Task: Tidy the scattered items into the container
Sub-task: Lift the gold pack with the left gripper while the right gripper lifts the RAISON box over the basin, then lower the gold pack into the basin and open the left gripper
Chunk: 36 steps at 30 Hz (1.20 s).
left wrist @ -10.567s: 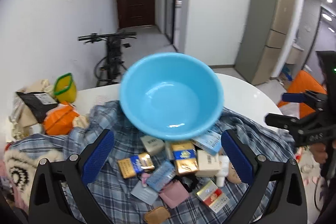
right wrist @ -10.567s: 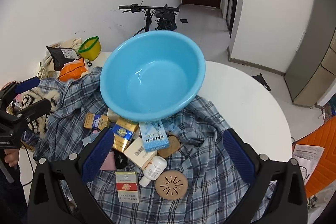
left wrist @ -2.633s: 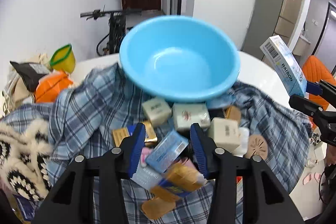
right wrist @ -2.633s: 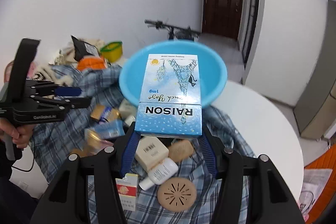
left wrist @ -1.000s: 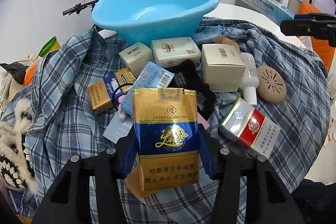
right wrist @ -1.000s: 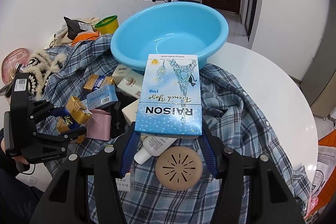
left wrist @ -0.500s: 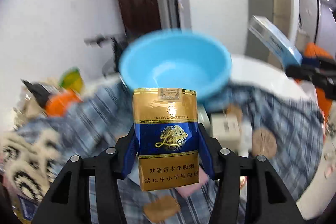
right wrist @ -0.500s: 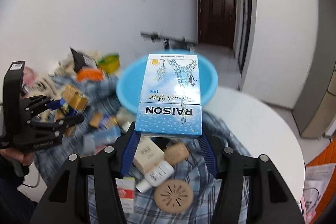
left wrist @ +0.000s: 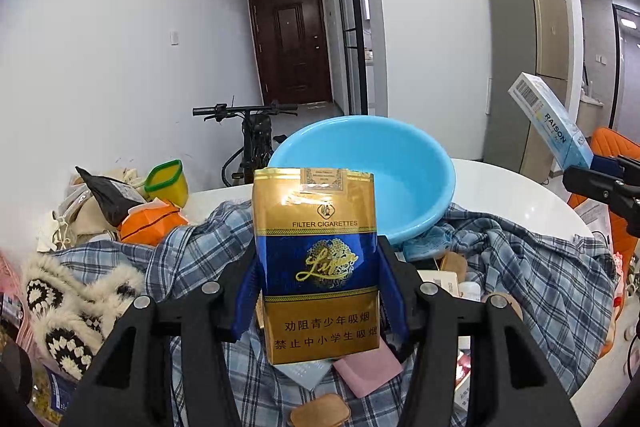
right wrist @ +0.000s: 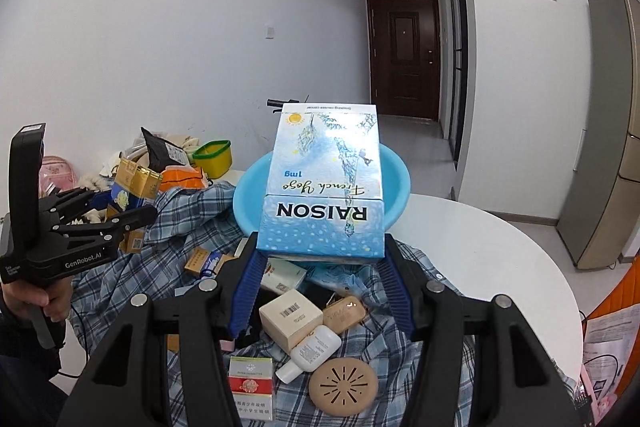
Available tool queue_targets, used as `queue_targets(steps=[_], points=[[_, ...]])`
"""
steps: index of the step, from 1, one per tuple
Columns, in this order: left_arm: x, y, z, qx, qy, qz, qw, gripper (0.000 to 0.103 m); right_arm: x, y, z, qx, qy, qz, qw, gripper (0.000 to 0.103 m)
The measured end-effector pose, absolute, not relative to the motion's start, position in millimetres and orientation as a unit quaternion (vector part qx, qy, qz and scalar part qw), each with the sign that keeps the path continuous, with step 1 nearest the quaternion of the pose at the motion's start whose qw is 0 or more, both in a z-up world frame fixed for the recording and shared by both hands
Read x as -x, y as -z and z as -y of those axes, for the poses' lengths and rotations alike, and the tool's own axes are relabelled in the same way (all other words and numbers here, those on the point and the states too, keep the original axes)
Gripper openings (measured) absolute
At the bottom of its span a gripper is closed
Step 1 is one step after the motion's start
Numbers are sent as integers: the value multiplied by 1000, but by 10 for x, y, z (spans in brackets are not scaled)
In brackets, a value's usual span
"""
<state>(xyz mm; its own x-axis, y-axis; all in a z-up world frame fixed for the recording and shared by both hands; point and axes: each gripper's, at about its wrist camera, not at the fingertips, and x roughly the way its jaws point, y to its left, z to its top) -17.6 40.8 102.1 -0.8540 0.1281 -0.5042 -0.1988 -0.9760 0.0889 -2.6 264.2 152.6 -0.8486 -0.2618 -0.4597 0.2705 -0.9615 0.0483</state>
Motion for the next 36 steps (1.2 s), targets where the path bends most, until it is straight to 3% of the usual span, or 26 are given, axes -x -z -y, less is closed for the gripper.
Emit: queue_targets(steps=[14,19,29,36], points=[[1588,-1573,-538,225,-965,4,138,55,1022,-1948,-2456,-210,972,-6,108,55],[2365,-1744,-650,217,-971,-11,101,55,1684,-2063,-2423,-223,970,16,96,55],[2916,-1657,-769,262,-960,-33,87,55,2236,-2078,-2348,-239,968,0,79,55],[3063,-1180,-955,382,-916,-92,85,55,2629,-1601,-2324,-390,914,1,110,55]])
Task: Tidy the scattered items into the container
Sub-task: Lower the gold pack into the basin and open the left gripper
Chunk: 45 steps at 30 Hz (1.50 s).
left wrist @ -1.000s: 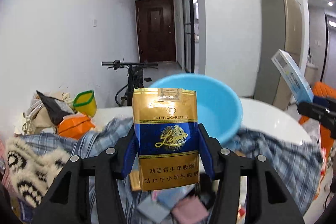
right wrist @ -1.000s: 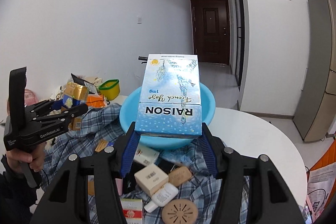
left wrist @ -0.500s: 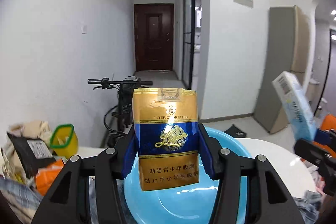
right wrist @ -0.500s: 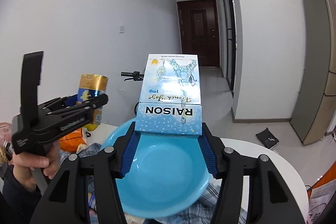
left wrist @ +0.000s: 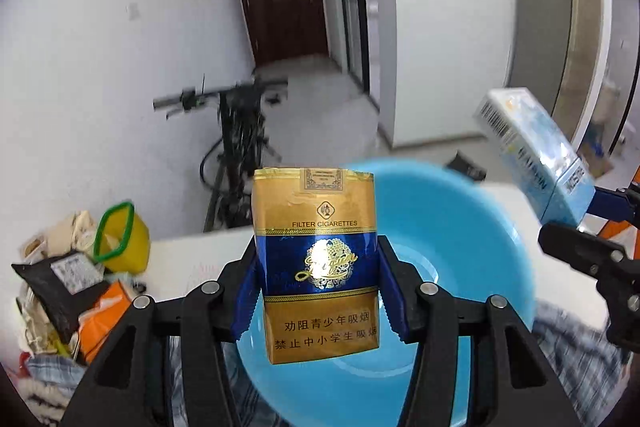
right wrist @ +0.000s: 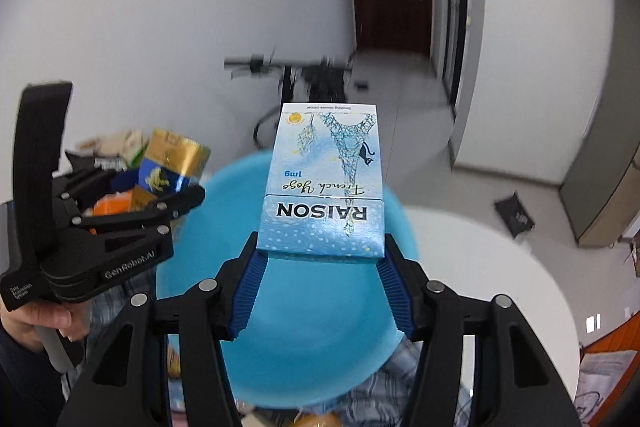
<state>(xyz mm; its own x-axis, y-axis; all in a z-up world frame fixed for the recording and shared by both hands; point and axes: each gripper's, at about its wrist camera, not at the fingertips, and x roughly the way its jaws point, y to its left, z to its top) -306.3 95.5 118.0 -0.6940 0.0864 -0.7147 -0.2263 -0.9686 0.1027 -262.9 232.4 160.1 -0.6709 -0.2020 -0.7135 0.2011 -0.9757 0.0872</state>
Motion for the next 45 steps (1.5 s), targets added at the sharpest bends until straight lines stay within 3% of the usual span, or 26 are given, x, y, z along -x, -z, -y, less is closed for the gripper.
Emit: queue_targets(steps=[4,12,26,35,37,38,39,45], points=[[3098,-939,-959,419,-900,-81,89,55,2707,-1341,-2356,-445,888,22,116,55],[3190,-777,-991,429,-896,-75,88,55,2791,-1326,-2379,-447,888,-4,109,55],[3592,79,-1238,513,-850,-93,81,55,3110,-596,-2380,-493,862,-7,114,55],[3623,171,-1207,519,-847,-74,82,55,3094,-535,-2410,-497,860,-11,111,55],[3598,110,-1198,506,-855,-75,84,64,3090,-551,-2424,-496,861,-5,112,55],[3583,86,-1204,500,-858,-83,80,81,3081,-573,-2445,-493,863,0,109,55],[3564,61,-1209,492,-862,-95,72,88,3073,-579,-2468,-491,864,5,108,55],[3470,-32,-1199,480,-868,-113,61,90,3059,-661,-2567,-484,869,19,106,55]])
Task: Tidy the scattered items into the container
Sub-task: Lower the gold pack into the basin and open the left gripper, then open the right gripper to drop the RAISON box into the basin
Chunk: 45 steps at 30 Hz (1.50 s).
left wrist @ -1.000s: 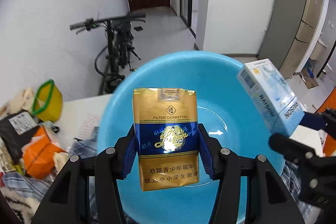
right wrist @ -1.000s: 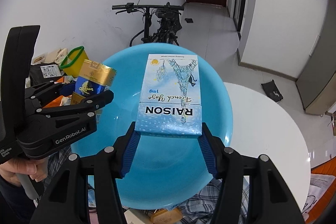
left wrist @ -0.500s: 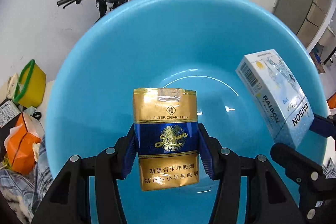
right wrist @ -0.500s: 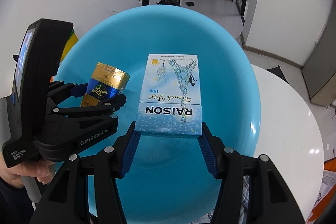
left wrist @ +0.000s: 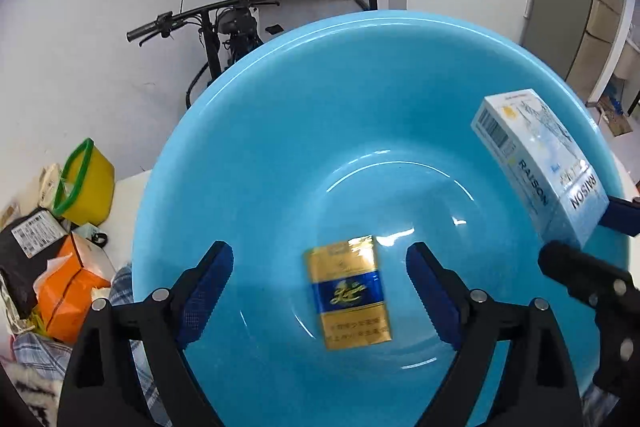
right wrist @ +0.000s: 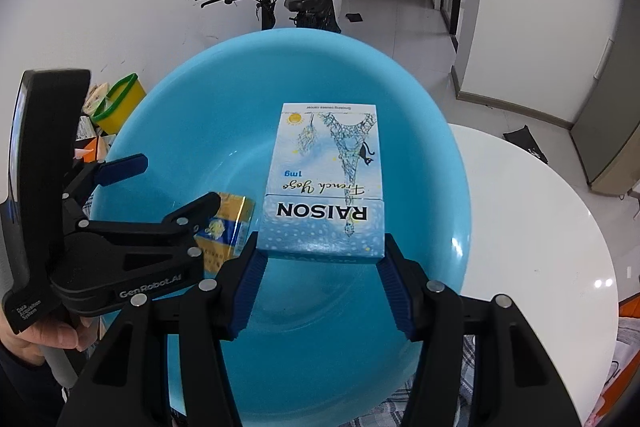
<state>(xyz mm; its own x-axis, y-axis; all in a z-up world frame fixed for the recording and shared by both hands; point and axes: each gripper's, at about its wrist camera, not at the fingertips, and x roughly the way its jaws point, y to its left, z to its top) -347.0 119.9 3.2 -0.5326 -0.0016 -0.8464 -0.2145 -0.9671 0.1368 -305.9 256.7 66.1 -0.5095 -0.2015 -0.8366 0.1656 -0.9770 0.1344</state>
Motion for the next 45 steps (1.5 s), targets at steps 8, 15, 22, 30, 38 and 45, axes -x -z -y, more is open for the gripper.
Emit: queue_targets(steps=[8,15,22,30,38,45], points=[[3488,-87,-1045,497,-863,-66,68,90,3100,-659,-2541,-486,867,21,108,55],[3482,-112,-889,490,-869,-47,60,90,3093,-611,-2528,-493,863,18,111,55],[3482,-98,-791,487,-871,-26,59,90,3089,-531,-2469,-498,859,13,119,56],[3420,-138,-769,473,-879,-28,56,90,3083,-545,-2441,-495,860,8,123,61],[3379,-194,-772,469,-881,-28,60,90,3043,-590,-2469,-495,860,14,124,61],[3330,-240,-802,456,-888,-24,56,90,3013,-600,-2528,-479,869,26,120,62]])
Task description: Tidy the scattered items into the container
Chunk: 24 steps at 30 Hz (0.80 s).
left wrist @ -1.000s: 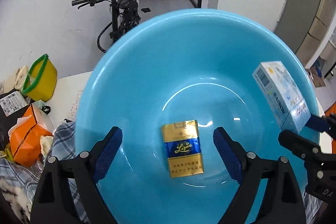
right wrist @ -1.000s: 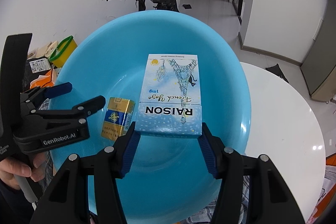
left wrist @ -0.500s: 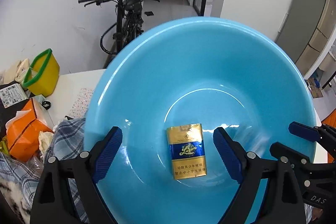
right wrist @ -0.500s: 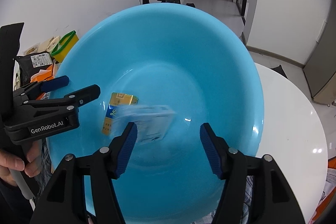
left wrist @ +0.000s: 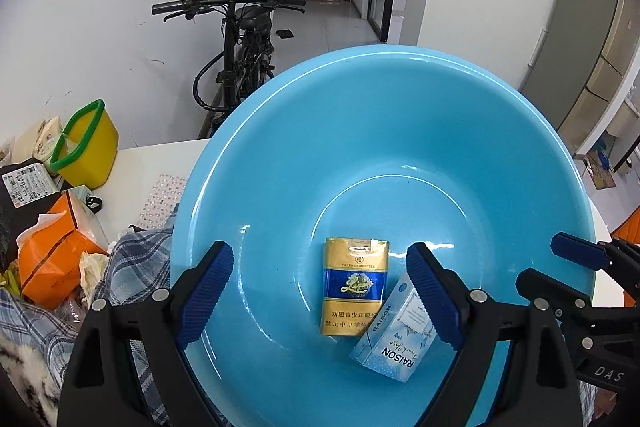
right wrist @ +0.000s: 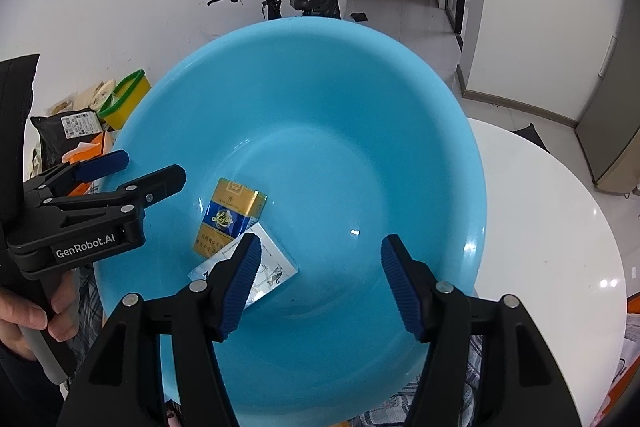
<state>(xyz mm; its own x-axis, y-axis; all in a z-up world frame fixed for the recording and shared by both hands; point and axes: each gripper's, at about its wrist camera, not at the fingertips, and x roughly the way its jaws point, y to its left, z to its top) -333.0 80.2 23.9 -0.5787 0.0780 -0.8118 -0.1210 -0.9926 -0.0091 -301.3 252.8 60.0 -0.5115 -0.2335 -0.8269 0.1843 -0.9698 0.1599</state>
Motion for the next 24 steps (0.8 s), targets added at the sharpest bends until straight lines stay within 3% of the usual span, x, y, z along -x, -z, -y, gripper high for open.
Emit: queue_targets(steps=[3,7,9,13,24], points=[[3253,-330,-743,419,-906,11,67,90,2987,-639,-2559,-462,879,28,116,67],[3066,-550,-665,336,-939,37,71,90,2865,-792,-2567,-410,906,20,107,95],[2942,-654,-624,286,-955,36,69,100,2714,-912,-2577,-347,933,13,91,101],[2731,-746,-549,218,-973,31,66,103,2431,-1045,-2572,-239,968,-7,73,103],[2570,-678,-422,238,-969,16,60,103,2229,-1005,-2567,-225,972,38,57,103]])
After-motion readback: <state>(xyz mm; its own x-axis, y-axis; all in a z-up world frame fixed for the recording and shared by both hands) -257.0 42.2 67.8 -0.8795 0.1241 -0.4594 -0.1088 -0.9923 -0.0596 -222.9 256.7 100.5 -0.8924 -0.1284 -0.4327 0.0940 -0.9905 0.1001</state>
